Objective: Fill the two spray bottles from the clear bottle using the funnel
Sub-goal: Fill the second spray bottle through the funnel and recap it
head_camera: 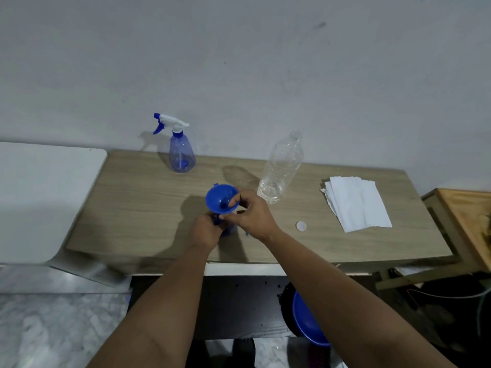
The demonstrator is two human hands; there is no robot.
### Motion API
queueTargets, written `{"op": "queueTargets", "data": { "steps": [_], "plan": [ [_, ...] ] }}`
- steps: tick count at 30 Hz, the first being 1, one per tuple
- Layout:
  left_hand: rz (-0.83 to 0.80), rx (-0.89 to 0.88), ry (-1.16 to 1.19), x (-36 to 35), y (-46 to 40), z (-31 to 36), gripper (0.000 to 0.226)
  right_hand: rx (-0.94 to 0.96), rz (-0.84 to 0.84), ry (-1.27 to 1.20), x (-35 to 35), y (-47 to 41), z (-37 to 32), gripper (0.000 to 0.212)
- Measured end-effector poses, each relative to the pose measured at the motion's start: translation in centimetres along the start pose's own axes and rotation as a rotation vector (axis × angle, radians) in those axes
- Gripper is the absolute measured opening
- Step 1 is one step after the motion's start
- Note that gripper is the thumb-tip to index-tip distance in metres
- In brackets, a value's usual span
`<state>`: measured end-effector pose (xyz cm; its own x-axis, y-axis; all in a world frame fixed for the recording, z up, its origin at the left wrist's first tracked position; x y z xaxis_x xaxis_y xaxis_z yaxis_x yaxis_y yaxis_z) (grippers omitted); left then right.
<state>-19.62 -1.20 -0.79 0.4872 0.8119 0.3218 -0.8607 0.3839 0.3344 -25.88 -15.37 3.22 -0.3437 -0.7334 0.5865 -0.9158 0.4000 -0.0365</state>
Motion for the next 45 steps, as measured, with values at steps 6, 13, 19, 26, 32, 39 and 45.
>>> {"op": "queueTargets", "data": {
  "steps": [6, 13, 19, 26, 32, 39, 45],
  "plan": [
    [-0.015, -0.038, -0.056, 0.1, 0.6, 0.7, 0.01, 0.057, 0.0, 0.092, 0.2, 0.9, 0.1, 0.054],
    [-0.031, -0.017, 0.072, 0.0, 1.4, 1.2, 0.01, 0.08, 0.023, 0.243, 4.3, 0.8, -3.4, 0.071],
    [-0.015, 0.029, 0.038, 0.3, 0.6, 1.4, 0.026, 0.109, 0.537, 0.065, 11.8, -1.3, -6.9, 0.032],
    [-0.001, -0.008, -0.023, -0.7, 0.4, 1.7, 0.02, -0.255, 0.467, 0.05, 14.0, -3.6, -1.6, 0.102],
    [-0.009, -0.035, 0.016, -1.5, -0.7, 1.1, 0.018, -0.323, 0.272, 0.043, 11.6, -5.6, 2.0, 0.112],
    [0.012, -0.055, -0.023, -1.7, -0.9, 1.0, 0.022, -0.278, 0.388, -0.015, 10.2, -5.9, 2.5, 0.079],
    [-0.003, -0.038, -0.066, -1.6, -1.0, 0.9, 0.019, -0.208, 0.555, -0.108, 12.4, -5.0, -0.1, 0.069]
  ]
}}
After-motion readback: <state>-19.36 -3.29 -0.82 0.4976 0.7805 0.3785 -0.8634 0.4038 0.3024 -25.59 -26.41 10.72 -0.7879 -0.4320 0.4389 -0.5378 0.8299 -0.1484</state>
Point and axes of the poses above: each hand's wrist, its own y-axis away from the middle knuckle, its own x-axis out of the back of the hand, z = x × y, the point moved 2 cm from there along -y, towards the middle knuckle, and after that the axes turned 14 degrees about y, right-handed, at the moved point
